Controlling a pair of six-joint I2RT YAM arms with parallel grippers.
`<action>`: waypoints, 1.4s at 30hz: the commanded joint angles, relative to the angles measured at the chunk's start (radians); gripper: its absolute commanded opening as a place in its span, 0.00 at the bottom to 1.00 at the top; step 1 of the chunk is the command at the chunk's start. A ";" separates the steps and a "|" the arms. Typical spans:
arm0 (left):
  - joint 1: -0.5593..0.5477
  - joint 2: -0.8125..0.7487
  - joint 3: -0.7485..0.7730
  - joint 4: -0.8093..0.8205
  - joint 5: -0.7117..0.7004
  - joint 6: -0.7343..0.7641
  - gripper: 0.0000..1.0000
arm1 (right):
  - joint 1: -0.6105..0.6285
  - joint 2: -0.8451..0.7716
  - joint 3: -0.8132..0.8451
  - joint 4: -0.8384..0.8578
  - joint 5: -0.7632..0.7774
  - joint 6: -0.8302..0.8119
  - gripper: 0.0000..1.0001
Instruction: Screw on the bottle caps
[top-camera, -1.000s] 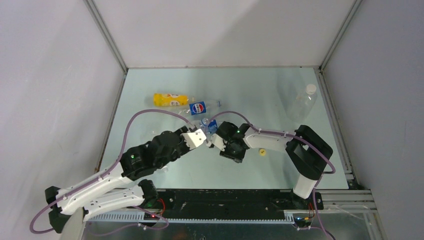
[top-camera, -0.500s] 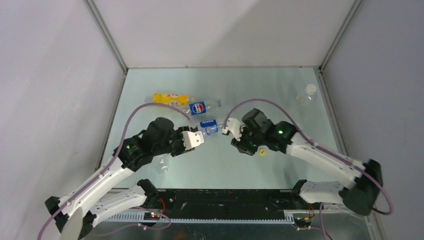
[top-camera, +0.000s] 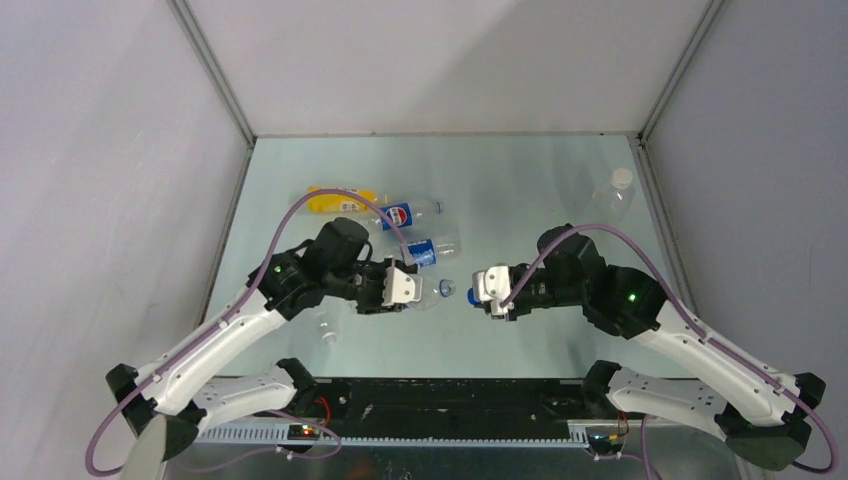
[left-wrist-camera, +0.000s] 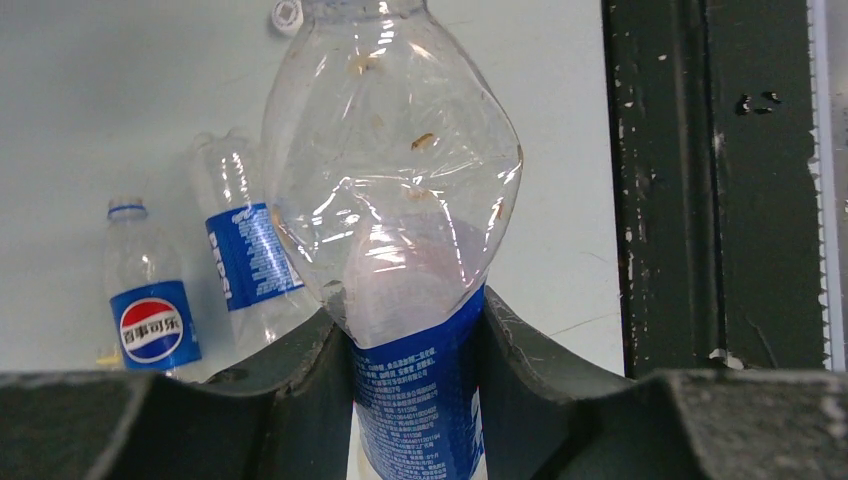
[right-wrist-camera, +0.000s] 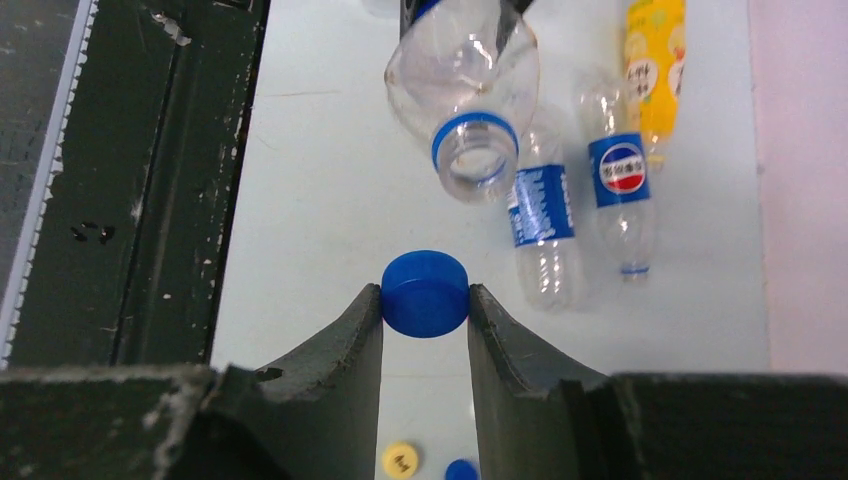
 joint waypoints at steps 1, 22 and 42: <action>-0.005 0.019 0.047 0.004 0.116 0.036 0.23 | 0.022 -0.006 0.018 0.092 -0.053 -0.148 0.00; -0.024 0.037 0.061 0.032 0.168 0.006 0.22 | 0.091 0.056 0.018 0.112 -0.035 -0.270 0.00; -0.024 0.012 0.009 0.183 0.253 -0.077 0.21 | 0.104 0.092 0.017 0.083 -0.089 -0.266 0.00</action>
